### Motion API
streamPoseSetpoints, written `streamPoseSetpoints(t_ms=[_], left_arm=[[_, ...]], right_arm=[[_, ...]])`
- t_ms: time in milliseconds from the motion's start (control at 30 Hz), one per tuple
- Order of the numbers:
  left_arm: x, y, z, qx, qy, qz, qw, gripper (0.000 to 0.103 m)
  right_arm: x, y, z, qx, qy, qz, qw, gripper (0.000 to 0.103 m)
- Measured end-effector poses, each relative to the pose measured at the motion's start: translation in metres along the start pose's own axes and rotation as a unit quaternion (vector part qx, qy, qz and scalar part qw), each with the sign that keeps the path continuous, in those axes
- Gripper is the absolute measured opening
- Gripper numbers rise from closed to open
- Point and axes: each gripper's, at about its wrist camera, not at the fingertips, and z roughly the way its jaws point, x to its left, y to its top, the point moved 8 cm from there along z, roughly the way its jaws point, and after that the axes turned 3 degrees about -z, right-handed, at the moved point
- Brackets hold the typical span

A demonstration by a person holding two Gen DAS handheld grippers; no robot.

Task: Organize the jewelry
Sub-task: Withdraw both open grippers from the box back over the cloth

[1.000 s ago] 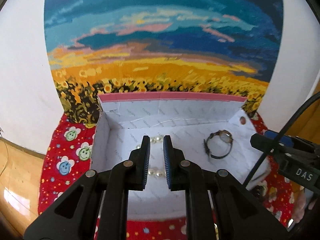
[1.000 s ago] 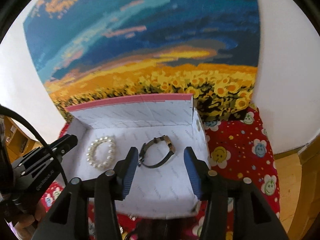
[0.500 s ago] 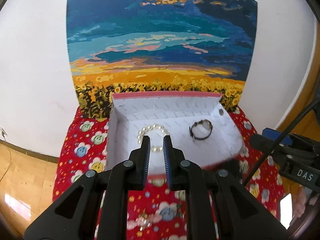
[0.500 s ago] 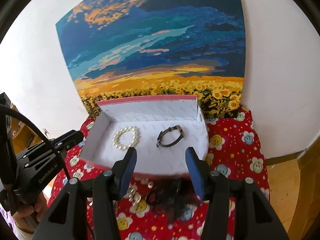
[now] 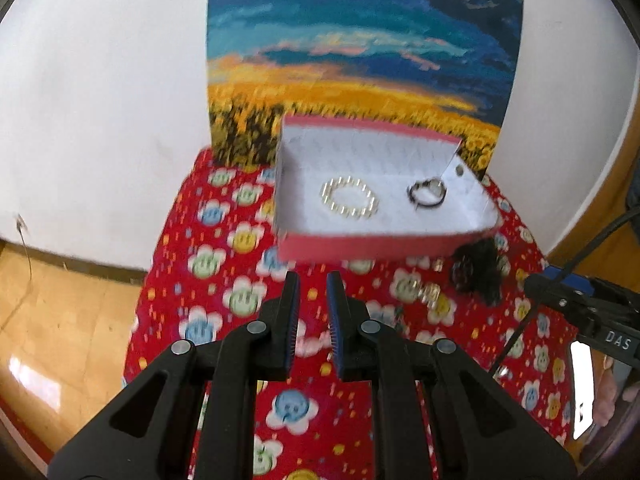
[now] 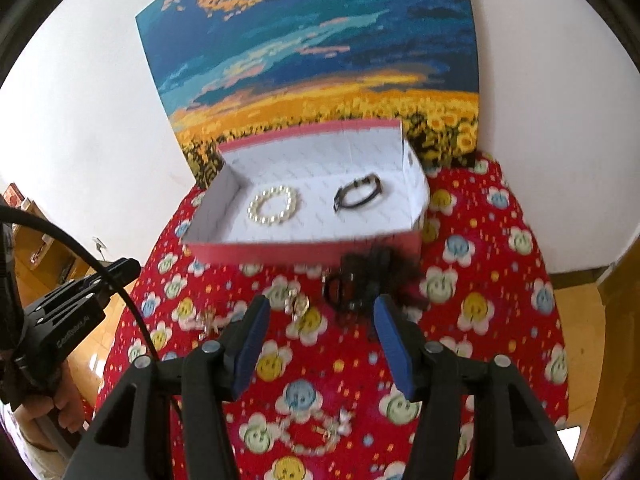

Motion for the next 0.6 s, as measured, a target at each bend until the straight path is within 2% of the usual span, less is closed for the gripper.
streamPoseSetpoints(t_ms=[300, 600], left_arm=[[0.017, -0.050, 0.025, 0.053, -0.016, -0.029, 0.9981, 0.012], [0.014, -0.065, 0.034, 0.069, -0.022, -0.032, 0.9969, 0.012]], right_arm=[[-0.005, -0.049, 0.007, 0.019, -0.004, 0.009, 1.000, 0.058], [-0.013, -0.085, 0.024, 0.043, -0.017, 0.004, 0.999, 0.058]])
